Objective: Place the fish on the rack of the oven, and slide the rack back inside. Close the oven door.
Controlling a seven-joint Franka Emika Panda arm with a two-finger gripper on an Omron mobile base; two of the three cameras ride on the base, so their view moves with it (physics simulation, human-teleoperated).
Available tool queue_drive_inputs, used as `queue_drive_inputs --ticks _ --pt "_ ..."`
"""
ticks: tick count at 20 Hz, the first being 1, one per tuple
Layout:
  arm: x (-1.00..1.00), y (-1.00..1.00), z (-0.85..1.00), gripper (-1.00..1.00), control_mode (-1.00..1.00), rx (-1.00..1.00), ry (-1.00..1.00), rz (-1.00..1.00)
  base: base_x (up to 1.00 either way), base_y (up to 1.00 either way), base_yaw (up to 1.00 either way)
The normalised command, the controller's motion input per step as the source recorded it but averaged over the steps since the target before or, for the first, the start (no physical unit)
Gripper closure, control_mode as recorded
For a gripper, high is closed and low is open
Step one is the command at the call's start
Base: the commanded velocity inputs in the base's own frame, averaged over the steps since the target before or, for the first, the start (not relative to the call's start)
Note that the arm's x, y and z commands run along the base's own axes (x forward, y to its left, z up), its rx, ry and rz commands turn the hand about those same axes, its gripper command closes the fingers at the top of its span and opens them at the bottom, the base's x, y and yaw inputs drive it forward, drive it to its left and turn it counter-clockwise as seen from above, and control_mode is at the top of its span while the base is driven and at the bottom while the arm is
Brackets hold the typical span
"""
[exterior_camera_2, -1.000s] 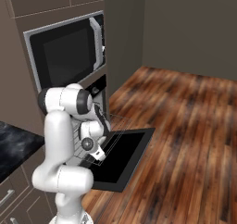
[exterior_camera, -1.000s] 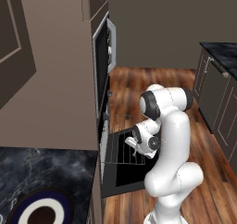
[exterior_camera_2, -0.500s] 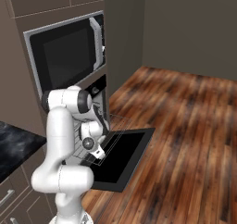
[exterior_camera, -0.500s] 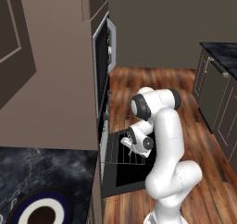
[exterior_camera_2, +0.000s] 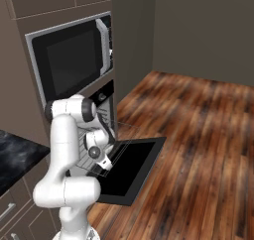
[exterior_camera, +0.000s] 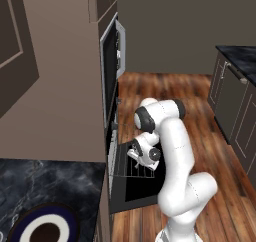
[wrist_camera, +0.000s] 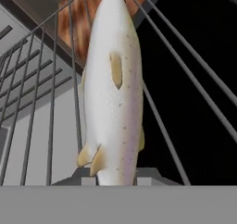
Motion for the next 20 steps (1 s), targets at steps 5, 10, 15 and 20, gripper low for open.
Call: queue_drive_inputs --ticks 5,10,15,20 --pt "0.12 0.00 -0.16 -1.00 -1.00 0.00 0.00 0.00 0.00 0.00 0.00" --pt "-0.07 -0.11 0.04 -1.00 -1.00 0.00 0.00 0.00 0.00 0.00 0.00" --pt "-0.33 -0.07 0.26 -1.00 -1.00 0.00 -0.05 0.00 0.00 0.00 0.00" --pt "-0.39 0.00 0.43 -1.00 -1.00 0.00 -0.07 0.00 0.00 0.00 0.00"
